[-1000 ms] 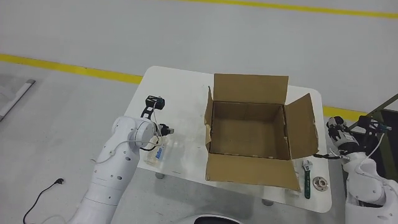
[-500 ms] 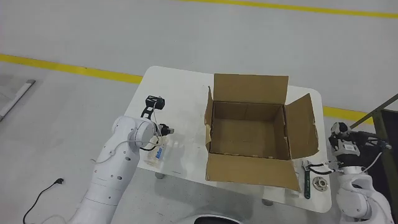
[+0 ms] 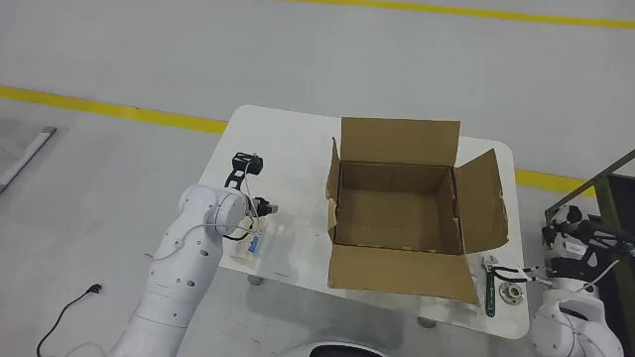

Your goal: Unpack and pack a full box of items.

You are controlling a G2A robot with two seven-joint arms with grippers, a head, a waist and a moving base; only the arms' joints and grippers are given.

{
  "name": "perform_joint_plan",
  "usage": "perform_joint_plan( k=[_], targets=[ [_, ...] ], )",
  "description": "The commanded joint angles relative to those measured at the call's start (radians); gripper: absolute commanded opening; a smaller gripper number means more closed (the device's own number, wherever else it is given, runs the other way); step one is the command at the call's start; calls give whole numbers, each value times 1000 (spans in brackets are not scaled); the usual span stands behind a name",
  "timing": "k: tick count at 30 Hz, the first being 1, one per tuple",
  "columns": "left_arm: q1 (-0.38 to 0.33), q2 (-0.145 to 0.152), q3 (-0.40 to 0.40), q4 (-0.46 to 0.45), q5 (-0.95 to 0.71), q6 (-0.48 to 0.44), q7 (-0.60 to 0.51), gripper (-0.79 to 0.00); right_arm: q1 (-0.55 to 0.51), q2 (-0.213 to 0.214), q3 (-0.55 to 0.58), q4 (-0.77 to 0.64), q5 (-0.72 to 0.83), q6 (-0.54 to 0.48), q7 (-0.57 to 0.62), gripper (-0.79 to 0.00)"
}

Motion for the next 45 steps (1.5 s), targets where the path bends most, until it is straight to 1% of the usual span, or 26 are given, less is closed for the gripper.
perform_joint_plan(
  k=[1, 7, 8, 10, 16, 17, 21, 23, 26, 40, 42, 45],
  targets=[
    [0, 0, 0, 0, 0, 0, 0, 0, -1, 0, 0, 0, 0, 2, 0, -785],
    [0, 0, 0, 0, 0, 0, 0, 0, -1, 0, 0, 0, 0, 2, 0, -785],
    [13, -2, 1, 7, -35, -10, 11, 0, -1, 0, 0, 0, 0, 2, 0, -785],
    [21, 2, 27, 4, 2, -95, 46, 0, -1, 0, 0, 0, 0, 2, 0, -785],
    [46, 16, 27, 27, 11, -244, 48, 0, -1, 0, 0, 0, 0, 2, 0, -785],
    [51, 20, 23, 34, 19, -266, 43, 0, -1, 0, 0, 0, 0, 2, 0, -785],
    [67, 31, 14, 55, 57, -297, 39, 0, -1, 0, 0, 0, 0, 2, 0, -785],
    [78, 34, 5, 77, 62, -281, 51, 0, -1, 0, 0, 0, 0, 2, 0, -785],
    [77, 33, -5, 113, 45, -219, 67, 0, -1, 0, 0, 0, 0, 2, 0, -785],
    [80, 33, -6, 115, 43, -216, 73, 0, -1, 0, 0, 0, 0, 2, 0, -785],
    [87, 34, -10, 128, 39, -206, 96, 0, -1, 0, 0, 0, 0, 2, 0, -785],
    [68, 37, -23, 172, 31, -192, 110, 0, -1, 0, 0, 0, 0, 2, 0, -785]
  ],
)
